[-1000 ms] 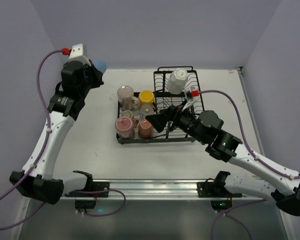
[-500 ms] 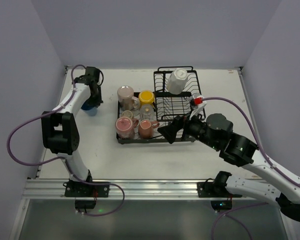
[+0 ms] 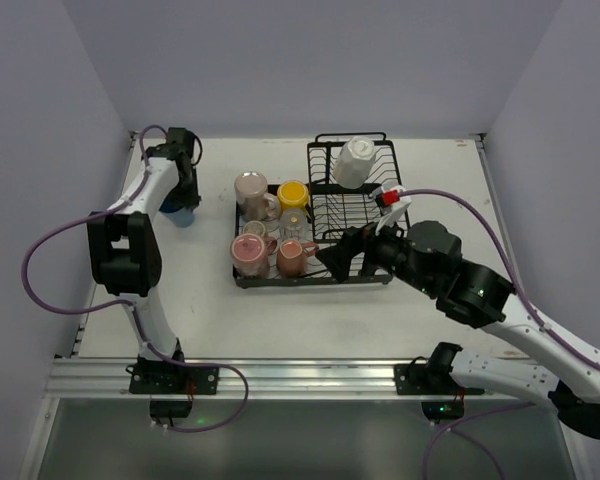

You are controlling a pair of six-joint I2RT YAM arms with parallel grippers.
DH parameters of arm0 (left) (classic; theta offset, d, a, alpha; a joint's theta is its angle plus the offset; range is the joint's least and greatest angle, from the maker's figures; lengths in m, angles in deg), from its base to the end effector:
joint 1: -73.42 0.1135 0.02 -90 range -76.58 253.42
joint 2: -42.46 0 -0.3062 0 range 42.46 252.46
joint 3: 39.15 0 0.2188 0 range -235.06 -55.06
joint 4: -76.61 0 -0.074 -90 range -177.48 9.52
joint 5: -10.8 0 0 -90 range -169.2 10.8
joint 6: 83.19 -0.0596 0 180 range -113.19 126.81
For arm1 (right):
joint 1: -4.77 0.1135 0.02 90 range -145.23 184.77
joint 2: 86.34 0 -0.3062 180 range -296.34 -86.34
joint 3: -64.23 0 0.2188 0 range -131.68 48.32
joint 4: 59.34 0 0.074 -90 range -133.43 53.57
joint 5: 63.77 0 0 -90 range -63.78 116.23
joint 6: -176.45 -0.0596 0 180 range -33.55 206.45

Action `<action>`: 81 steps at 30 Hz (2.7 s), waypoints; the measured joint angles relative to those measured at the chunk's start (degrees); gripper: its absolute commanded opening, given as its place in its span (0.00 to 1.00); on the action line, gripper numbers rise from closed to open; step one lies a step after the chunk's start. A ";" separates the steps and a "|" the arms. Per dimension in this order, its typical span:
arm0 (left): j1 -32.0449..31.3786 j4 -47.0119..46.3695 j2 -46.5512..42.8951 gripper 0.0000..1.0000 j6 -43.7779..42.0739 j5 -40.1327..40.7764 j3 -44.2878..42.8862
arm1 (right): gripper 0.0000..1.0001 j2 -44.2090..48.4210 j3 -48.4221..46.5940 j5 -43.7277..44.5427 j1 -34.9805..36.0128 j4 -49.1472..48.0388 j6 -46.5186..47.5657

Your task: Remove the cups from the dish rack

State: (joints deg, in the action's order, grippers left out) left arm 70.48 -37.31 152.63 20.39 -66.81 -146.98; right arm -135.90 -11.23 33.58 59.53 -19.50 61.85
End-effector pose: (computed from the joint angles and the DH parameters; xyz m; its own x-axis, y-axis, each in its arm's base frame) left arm 0.3930 -0.0074 0.2690 -0.8960 -0.1836 -0.4044 -0.2460 0.9633 0.1076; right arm 0.0913 0.1160 0.4100 -0.4338 0.1015 -0.8953 -0.6135 0.6944 0.3760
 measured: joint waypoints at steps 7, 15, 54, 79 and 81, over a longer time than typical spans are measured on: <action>1.05 0.33 -0.02 0.57 -0.37 -0.11 -1.33 | 0.99 -2.12 -5.92 4.15 0.00 0.98 2.73; 1.05 -0.50 -2.43 0.74 -0.28 -1.27 -2.80 | 0.99 -8.61 -13.99 9.68 -5.25 2.27 6.93; -10.19 -44.33 -59.87 0.91 20.83 -47.84 42.10 | 0.19 -45.40 -36.76 13.75 -25.59 4.94 7.72; -28.85 -74.69 -48.35 0.85 42.49 -47.41 43.52 | 0.05 -9.81 -5.68 -8.55 -25.38 -21.09 -15.61; -30.10 -76.02 -47.60 0.85 42.99 -46.49 43.50 | 0.05 -9.99 -4.07 -11.52 -24.79 -22.47 -18.38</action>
State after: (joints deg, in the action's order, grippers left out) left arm 40.38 -113.32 105.03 63.39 -113.30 -103.49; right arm -145.89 -15.30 22.06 34.74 -41.97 43.47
